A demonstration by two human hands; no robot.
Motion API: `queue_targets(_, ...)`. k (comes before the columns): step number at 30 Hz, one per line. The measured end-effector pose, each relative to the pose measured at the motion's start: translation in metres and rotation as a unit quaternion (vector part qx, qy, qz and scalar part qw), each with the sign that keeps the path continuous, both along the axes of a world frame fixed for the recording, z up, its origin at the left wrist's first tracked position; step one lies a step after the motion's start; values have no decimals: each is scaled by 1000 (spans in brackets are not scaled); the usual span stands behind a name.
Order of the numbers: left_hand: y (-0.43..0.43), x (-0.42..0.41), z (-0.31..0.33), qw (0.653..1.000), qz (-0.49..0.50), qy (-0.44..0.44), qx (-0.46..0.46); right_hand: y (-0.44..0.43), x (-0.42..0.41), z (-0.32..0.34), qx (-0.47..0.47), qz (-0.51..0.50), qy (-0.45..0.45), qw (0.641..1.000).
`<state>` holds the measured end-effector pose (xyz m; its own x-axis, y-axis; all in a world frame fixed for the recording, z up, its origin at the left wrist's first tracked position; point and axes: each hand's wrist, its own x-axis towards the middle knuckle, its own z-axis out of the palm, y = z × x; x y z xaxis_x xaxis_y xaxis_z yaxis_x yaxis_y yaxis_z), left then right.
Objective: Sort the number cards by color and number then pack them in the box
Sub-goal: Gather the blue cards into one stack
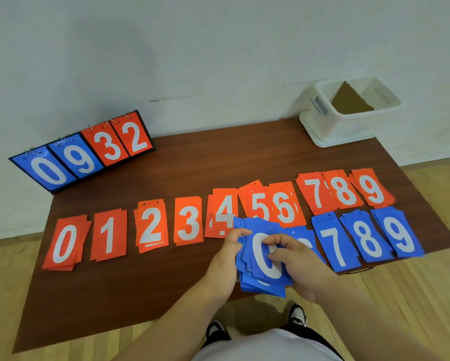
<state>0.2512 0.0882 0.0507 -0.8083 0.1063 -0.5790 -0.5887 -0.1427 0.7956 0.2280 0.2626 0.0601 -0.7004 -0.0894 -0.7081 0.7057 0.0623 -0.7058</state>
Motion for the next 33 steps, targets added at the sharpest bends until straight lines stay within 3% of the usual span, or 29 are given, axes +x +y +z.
queue_targets(5, 49, -15, -25, 998, -18, -15, -58, 57, -19, -13, 49, 26, 23, 998)
queue_targets(8, 77, -20, -59, 979, -15, -32, -200, 100, -34, -17, 68, 18, 9, 998)
queue_targets(11, 93, -23, -85, 910, -40, -54, -408, 143, -48, -25, 97, 23, 14, 995)
queue_targets(14, 112, -27, -93, 851, -70, -109, -510, 178, -57, -32, 125, 40, 9, 991)
queue_targets(18, 139, -28, -100, 829, -63, -156, -534, 210, -63, -39, 117, 50, -2, 992)
queue_targets(24, 154, -29, -98, 858, 41, -195, -473, 238, -64, -48, 101, 59, -25, 993)
queue_targets(33, 148, -19, -106, 906, 94, -125, -393, 229, -54, -44, 84, 53, -14, 995)
